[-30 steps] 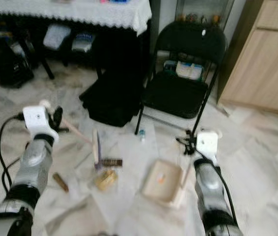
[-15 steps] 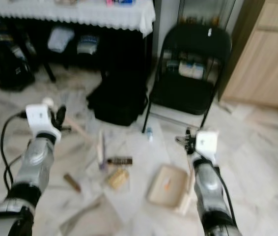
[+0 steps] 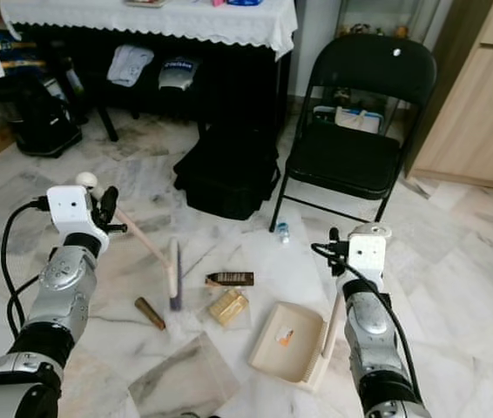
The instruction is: Sweep floor
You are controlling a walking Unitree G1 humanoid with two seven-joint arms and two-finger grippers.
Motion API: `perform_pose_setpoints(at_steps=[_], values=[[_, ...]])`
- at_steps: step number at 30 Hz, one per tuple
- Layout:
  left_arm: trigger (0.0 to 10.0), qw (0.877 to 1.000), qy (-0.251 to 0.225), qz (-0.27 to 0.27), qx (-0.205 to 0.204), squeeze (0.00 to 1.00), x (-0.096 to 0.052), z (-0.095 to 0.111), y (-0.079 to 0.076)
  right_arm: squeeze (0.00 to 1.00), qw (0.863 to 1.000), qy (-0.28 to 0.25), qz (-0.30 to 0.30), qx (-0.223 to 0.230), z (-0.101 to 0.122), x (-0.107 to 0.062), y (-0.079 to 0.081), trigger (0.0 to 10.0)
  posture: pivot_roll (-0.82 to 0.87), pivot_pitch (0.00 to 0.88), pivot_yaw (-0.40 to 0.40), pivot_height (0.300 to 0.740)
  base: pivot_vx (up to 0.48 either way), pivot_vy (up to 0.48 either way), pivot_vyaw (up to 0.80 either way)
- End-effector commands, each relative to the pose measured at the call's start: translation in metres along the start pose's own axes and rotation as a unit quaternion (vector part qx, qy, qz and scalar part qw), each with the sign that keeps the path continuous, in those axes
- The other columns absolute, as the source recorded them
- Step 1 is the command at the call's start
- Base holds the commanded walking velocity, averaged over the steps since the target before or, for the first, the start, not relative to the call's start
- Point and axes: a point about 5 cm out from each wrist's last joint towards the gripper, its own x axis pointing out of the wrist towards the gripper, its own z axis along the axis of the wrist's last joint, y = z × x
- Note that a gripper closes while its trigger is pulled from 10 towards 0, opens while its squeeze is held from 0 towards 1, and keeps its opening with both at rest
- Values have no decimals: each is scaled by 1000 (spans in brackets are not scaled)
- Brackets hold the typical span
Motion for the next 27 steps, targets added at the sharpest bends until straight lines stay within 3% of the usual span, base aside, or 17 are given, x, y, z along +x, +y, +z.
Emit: perform_pose_setpoints(at_steps=[1, 27], values=[[10000, 1000, -26, 3, 3, 0, 4, 10, 3, 0, 1000, -24, 11, -6, 10, 4, 4, 10000, -2, 90, 61, 740, 0, 0, 663], [10000, 1000, -28, 1, -1, 0, 3, 10, 2, 0, 1000, -26, 16, 6, 11, 4, 6, 10000, -2, 92, 58, 740, 248, 0, 48]])
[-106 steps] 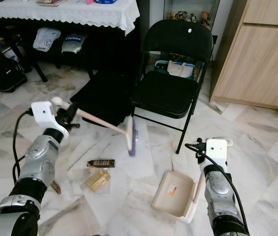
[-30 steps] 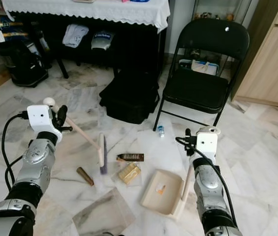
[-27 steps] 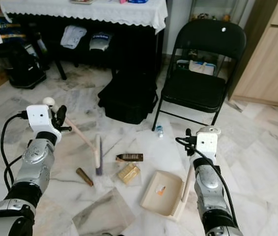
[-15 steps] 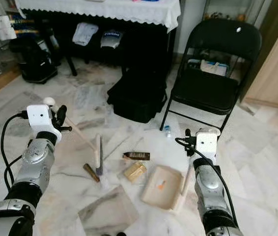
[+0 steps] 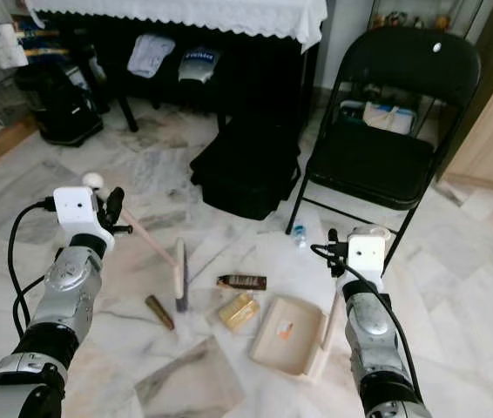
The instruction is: Sweep floor
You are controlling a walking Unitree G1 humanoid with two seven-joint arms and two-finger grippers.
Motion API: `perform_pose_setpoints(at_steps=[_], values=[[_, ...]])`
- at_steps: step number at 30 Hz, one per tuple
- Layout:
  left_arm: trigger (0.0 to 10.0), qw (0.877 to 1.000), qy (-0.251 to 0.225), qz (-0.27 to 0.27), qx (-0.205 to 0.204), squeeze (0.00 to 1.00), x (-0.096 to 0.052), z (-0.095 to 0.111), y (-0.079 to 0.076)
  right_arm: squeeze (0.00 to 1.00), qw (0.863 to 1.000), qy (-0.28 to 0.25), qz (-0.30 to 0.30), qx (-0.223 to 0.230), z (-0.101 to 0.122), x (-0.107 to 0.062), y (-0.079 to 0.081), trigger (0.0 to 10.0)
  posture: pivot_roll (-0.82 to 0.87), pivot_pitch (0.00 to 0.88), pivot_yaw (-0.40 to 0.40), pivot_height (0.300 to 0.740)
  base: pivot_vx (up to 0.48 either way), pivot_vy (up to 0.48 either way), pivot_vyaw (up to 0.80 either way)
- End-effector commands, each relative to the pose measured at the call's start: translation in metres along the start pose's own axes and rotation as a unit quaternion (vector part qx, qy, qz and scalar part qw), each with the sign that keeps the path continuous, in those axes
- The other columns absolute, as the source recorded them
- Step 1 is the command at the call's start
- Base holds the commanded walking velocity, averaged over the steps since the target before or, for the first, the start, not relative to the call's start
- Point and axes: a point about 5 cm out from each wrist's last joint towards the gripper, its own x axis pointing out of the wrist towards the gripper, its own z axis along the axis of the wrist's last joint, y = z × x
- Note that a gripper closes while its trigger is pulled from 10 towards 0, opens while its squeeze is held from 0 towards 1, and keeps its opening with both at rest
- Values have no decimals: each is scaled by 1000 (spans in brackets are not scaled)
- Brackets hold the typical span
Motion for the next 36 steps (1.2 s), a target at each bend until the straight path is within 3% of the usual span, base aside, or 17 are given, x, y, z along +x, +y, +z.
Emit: perform_pose_setpoints(at_steps=[1, 20, 36], values=[[10000, 999, -29, 13, 7, 0, 3, 11, 9, 0, 1000, -25, 10, 4, 10, 4, 6, 10000, -2, 92, 58, 740, 244, 0, 0], [10000, 999, -30, 12, 7, 0, 3, 12, 8, 0, 1000, -22, 21, 4, 10, 4, 5, 10000, -3, 93, 58, 740, 247, 0, 0], [10000, 1000, -28, -5, 2, 0, 2, 10, 4, 0, 997, 17, 75, 5, -6, -4, 13, 10000, -7, 79, 59, 740, 0, 0, 0]])
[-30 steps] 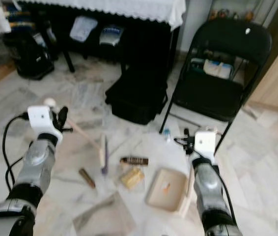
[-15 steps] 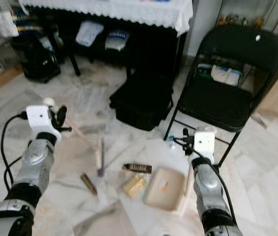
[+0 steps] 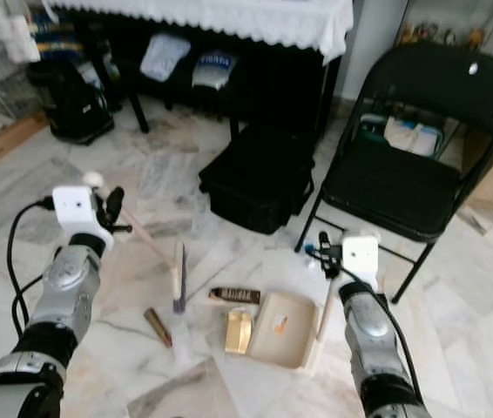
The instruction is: Sweep floor
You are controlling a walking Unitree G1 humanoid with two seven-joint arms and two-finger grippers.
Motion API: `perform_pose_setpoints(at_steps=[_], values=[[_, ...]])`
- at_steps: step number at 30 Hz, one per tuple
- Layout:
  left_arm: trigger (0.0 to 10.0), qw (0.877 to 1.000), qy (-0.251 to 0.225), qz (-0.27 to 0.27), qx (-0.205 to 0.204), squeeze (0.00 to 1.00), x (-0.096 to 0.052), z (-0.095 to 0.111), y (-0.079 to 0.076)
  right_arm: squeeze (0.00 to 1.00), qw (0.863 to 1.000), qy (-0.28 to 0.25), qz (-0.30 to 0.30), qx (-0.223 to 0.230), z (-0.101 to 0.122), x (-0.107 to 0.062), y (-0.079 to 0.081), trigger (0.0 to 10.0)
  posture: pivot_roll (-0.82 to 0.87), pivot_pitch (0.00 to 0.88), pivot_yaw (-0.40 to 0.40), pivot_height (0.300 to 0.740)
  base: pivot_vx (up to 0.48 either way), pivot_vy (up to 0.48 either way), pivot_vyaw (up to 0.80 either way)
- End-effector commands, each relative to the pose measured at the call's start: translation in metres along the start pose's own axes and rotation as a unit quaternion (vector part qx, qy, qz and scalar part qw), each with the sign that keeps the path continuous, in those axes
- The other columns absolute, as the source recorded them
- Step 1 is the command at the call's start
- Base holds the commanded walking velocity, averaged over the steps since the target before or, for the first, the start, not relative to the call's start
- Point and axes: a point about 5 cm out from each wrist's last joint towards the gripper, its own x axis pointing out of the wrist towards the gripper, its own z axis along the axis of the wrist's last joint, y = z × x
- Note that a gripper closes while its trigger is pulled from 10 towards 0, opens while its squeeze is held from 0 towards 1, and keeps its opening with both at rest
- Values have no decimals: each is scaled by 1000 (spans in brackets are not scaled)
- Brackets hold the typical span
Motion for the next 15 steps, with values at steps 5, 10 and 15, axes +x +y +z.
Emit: perform_pose_setpoints(at_steps=[5, 10, 15], values=[[10000, 1000, -22, -2, 3, 0, 1, 8, 2, 0, 999, 21, 24, -4, -7, -3, 4, 10000, -7, 91, 57, 740, 0, 0, 0], [10000, 1000, -14, -7, 5, 0, -2, 5, 2, 0, 999, 33, 35, -8, -12, -8, 4, 10000, -9, 104, 55, 740, 0, 0, 0], [10000, 1000, -14, -8, 3, 0, -3, 4, 3, 0, 999, 22, 45, -12, -8, -13, 2, 10000, -11, 108, 54, 740, 0, 0, 0]])
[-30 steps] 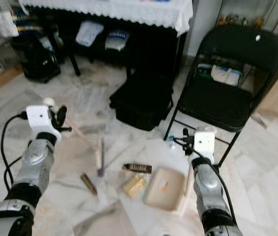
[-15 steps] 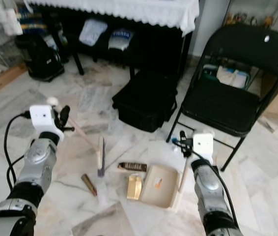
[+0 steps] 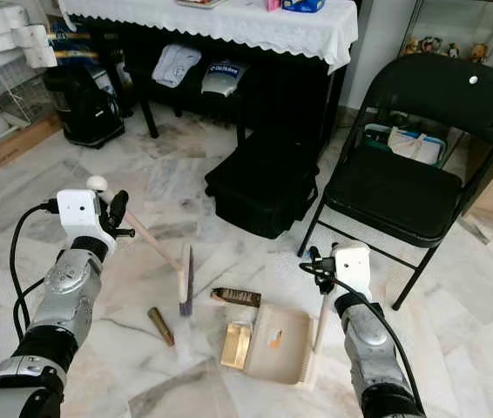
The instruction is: Sweep floor
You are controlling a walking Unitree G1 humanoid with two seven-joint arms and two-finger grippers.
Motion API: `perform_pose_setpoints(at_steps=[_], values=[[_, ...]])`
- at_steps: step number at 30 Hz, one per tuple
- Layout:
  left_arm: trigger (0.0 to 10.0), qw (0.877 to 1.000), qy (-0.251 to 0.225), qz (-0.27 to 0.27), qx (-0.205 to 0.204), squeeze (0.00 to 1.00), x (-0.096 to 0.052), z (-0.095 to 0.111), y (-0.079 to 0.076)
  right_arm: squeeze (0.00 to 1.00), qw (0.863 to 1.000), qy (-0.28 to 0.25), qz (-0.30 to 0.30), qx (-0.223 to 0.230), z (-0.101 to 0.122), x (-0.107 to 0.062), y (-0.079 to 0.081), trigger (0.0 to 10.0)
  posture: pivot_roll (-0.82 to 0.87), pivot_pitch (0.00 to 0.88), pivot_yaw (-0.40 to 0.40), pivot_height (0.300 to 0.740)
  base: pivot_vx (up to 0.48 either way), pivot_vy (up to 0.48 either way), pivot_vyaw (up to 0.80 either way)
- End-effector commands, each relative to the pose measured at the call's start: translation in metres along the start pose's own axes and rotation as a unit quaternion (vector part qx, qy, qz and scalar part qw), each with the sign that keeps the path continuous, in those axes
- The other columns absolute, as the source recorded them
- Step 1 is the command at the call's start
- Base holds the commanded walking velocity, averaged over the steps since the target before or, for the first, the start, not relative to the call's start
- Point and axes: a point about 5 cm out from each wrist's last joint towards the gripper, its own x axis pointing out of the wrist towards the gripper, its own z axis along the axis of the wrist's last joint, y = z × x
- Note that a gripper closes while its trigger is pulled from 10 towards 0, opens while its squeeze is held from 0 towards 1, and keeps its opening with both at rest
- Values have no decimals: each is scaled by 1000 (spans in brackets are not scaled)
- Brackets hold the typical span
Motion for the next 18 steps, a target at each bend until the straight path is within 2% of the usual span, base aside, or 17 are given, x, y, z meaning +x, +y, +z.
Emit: perform_pose_setpoints(at_steps=[1, 7, 12, 18], values=[[10000, 1000, -25, 0, 1, 0, 2, 11, 3, 0, 1000, -19, 10, -11, 9, -1, -2, 10000, -20, 114, 52, 740, 0, 0, 0], [10000, 1000, -26, -4, -4, 0, 2, 11, 1, 0, 999, -40, -2, -20, 22, -7, -14, 10000, -29, 117, 51, 740, 0, 0, 0], [10000, 1000, -26, -5, -5, 0, 3, 11, 0, 0, 998, -52, -2, -23, 30, -9, -14, 10000, -32, 113, 50, 740, 0, 0, 0], [10000, 1000, -25, -7, -7, 0, 4, 11, -1, 0, 997, -83, 0, -4, 45, -8, -13, 10000, -35, 109, 51, 740, 0, 0, 0]])
